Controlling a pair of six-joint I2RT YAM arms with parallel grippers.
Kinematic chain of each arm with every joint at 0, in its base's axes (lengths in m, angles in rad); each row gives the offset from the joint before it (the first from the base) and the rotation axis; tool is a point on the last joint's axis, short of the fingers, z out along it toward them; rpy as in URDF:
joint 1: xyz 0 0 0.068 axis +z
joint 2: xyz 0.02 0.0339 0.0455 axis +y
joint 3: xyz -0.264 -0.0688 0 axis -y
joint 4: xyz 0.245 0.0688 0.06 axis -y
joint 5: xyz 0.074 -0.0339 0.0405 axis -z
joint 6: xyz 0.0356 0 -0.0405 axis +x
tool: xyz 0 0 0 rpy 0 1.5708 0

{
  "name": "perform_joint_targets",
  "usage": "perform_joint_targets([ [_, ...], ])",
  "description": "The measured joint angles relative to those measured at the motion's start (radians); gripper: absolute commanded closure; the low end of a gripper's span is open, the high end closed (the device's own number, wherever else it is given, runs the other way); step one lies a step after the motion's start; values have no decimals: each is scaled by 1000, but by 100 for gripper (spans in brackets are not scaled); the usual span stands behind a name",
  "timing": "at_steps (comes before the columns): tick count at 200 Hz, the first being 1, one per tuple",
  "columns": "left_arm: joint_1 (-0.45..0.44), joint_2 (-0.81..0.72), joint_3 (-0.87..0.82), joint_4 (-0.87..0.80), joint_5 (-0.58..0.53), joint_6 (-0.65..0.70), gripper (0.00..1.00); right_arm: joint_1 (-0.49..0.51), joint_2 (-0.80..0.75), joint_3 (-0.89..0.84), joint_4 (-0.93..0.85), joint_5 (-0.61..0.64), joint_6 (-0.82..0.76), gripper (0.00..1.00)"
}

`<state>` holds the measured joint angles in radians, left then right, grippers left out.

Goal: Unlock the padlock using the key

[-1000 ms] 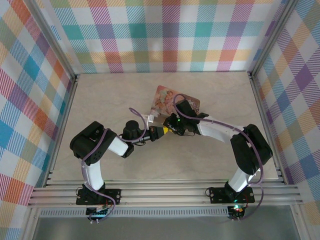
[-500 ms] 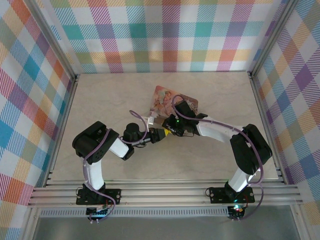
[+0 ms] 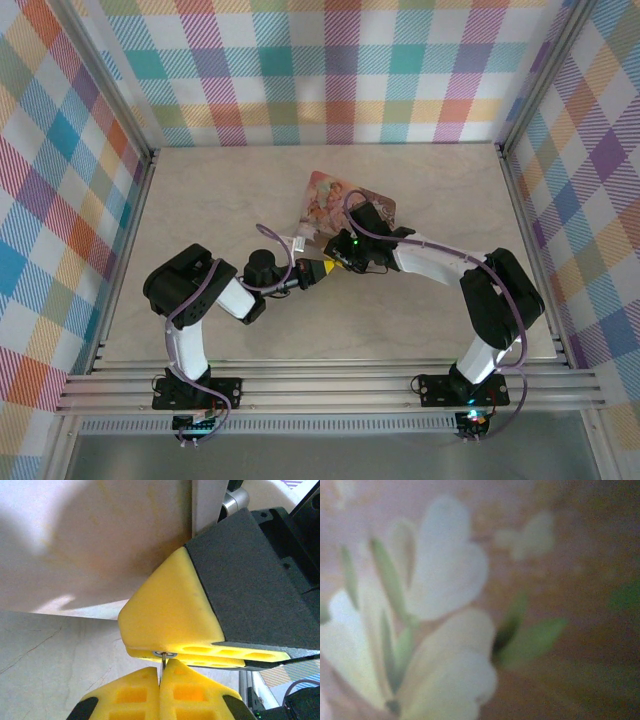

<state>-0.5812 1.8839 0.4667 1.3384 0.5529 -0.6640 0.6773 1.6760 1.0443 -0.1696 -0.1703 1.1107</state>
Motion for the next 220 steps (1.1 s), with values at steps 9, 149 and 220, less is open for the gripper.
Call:
perform_joint_targets([
  [9,0,0,0,0,0,2,100,0,0,-1,1,0,0,100],
  [149,-23,84,-52,31,-162,-8,100,11,-34,-140,127,-27,54,42],
  [220,-26,87,-51,34,-173,-2,100,27,-27,-154,164,52,59,41],
])
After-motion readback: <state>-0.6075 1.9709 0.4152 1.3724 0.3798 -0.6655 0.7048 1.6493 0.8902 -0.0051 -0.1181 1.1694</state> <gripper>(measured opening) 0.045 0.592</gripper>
